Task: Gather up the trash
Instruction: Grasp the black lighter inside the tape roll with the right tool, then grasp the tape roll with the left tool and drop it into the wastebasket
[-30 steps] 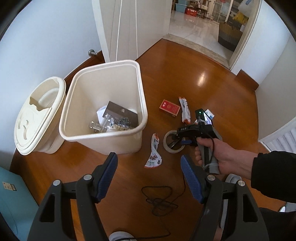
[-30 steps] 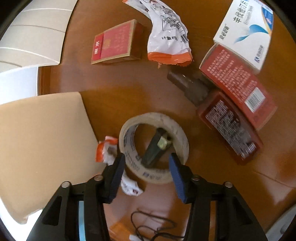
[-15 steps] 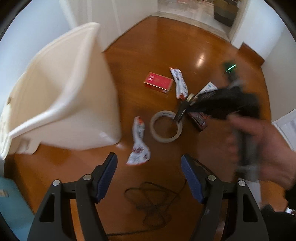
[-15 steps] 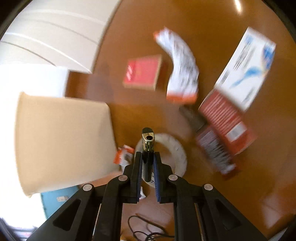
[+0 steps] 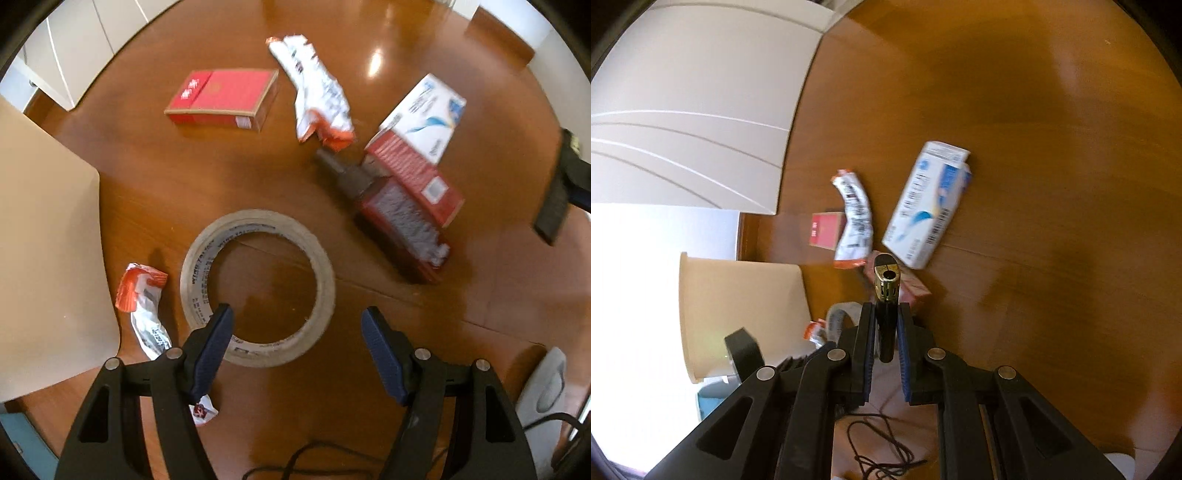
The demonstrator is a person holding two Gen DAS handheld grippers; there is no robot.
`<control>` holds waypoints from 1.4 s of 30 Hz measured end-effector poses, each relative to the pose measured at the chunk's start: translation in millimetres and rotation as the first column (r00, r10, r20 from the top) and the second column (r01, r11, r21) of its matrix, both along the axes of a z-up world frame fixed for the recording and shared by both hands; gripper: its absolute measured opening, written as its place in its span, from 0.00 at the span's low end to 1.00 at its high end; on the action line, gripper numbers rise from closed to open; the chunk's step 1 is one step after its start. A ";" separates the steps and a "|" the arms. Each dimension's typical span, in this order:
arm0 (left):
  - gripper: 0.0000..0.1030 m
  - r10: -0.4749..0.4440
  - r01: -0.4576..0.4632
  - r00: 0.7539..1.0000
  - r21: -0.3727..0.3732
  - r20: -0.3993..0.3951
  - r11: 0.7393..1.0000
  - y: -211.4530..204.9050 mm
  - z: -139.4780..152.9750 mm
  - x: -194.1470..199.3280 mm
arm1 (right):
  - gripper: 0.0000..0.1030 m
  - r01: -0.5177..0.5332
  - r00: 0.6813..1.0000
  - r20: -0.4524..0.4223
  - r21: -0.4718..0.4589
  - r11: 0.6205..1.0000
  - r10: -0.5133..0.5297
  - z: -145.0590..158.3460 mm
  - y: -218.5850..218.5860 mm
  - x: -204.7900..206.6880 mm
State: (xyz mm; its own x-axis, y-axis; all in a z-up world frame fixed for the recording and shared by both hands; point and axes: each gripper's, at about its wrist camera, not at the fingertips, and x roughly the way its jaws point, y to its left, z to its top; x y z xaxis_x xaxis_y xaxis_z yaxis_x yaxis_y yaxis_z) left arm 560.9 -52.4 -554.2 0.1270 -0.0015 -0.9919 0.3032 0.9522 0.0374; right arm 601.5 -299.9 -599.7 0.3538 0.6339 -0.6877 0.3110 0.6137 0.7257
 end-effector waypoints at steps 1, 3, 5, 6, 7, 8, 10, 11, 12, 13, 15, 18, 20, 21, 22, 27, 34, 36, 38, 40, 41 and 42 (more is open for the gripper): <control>0.58 -0.005 0.005 1.000 0.005 -0.002 1.000 -0.2 -2.0 1.0 | 0.12 0.006 1.000 -0.006 0.002 1.000 -0.006 -1.9 -5.0 -0.1; 0.37 -0.012 0.012 1.000 0.017 -0.027 1.000 -1.4 -8.6 3.0 | 0.12 0.014 1.000 -0.010 0.005 1.000 -0.014 -2.1 -8.5 -4.6; 0.19 -0.030 0.030 0.999 0.014 -0.036 0.999 -5.0 -12.1 0.4 | 0.12 0.020 1.000 -0.010 0.004 1.000 -0.020 -0.8 -13.0 -5.2; 0.16 -0.044 0.045 0.999 0.025 -0.024 0.999 -8.2 -11.3 -1.1 | 0.12 0.021 1.000 -0.008 0.002 1.000 -0.021 0.7 -11.8 -7.2; 0.12 -0.058 0.059 0.998 0.028 -0.022 0.998 -11.0 -10.8 -2.6 | 0.12 0.022 1.000 -0.007 0.002 1.000 -0.022 1.5 -12.6 -6.6; 0.10 -0.060 0.060 0.998 0.015 -0.024 0.998 -12.5 -9.7 -3.9 | 0.12 0.022 1.000 -0.007 0.002 1.000 -0.022 3.2 -15.4 -9.2; 0.09 -0.037 0.037 0.999 -0.003 -0.015 0.999 -12.9 -2.1 -4.0 | 0.12 0.021 1.000 -0.007 0.002 1.000 -0.021 4.0 -12.5 -7.5; 0.08 -0.017 0.017 1.000 -0.030 0.001 0.999 -10.8 8.1 -4.8 | 0.12 0.022 1.000 -0.007 0.003 1.000 -0.022 3.7 -11.4 -9.1; 0.08 -0.014 0.015 1.000 -0.051 0.027 0.999 -10.3 20.9 -6.5 | 0.12 0.026 1.000 -0.008 0.005 1.000 -0.026 3.8 -10.1 -9.2; 0.08 -0.011 0.016 0.998 -0.084 0.063 0.996 -8.6 43.0 -8.9 | 0.12 0.033 0.999 -0.007 0.008 0.999 -0.033 4.1 -9.5 -9.2; 0.08 0.003 0.014 0.993 -0.134 0.122 0.991 -4.3 83.5 -9.7 | 0.12 0.042 0.999 0.000 0.012 0.999 -0.042 5.9 -6.7 -7.4; 0.08 0.030 0.026 0.970 -0.226 0.239 0.974 5.9 171.9 -10.2 | 0.12 0.045 0.999 0.016 0.024 0.999 -0.045 10.6 2.5 -2.3; 0.08 0.062 0.030 0.943 -0.268 0.327 0.963 17.1 230.2 -10.0 | 0.12 0.032 0.999 0.030 0.030 0.999 -0.033 15.5 11.5 0.9; 0.08 0.081 0.027 0.925 -0.279 0.370 0.960 27.0 256.0 -9.4 | 0.12 0.026 0.999 0.037 0.034 0.999 -0.027 18.1 16.1 1.6; 0.08 0.114 0.012 0.897 -0.282 0.426 0.959 43.9 287.5 -7.5 | 0.12 0.017 0.999 0.045 0.038 0.999 -0.018 21.5 21.7 2.4; 0.08 0.286 -0.162 0.837 -0.287 0.466 0.944 136.7 324.1 14.0 | 0.12 -0.027 0.996 0.081 0.042 0.999 0.024 37.3 47.0 7.2; 0.68 0.496 -0.450 0.802 -0.209 0.333 0.868 222.4 253.7 9.3 | 0.12 -0.095 0.981 0.170 0.002 0.996 0.093 72.0 76.4 26.6; 0.80 0.530 -0.469 0.770 -0.248 0.355 0.848 229.7 257.6 -2.8 | 0.12 -0.112 0.970 0.217 -0.010 0.994 0.111 90.5 87.3 36.2; 0.80 0.528 -0.460 0.770 -0.263 0.358 0.848 248.5 269.7 -11.9 | 0.12 -0.138 0.949 0.285 -0.020 0.990 0.138 120.7 105.1 47.9; 0.80 0.517 -0.448 0.773 -0.261 0.369 0.855 247.6 278.7 -14.3 | 0.12 -0.193 0.912 0.364 -0.033 0.981 0.191 157.7 132.3 61.0; 0.80 0.502 -0.435 0.786 -0.252 0.362 0.864 246.8 283.6 -13.9 | 0.12 -0.217 0.893 0.395 -0.039 0.975 0.215 172.6 146.0 66.6; 0.80 0.482 -0.421 0.800 -0.239 0.357 0.875 246.4 289.0 -19.2 | 0.12 -0.253 0.866 0.435 -0.048 0.966 0.248 192.0 166.2 73.4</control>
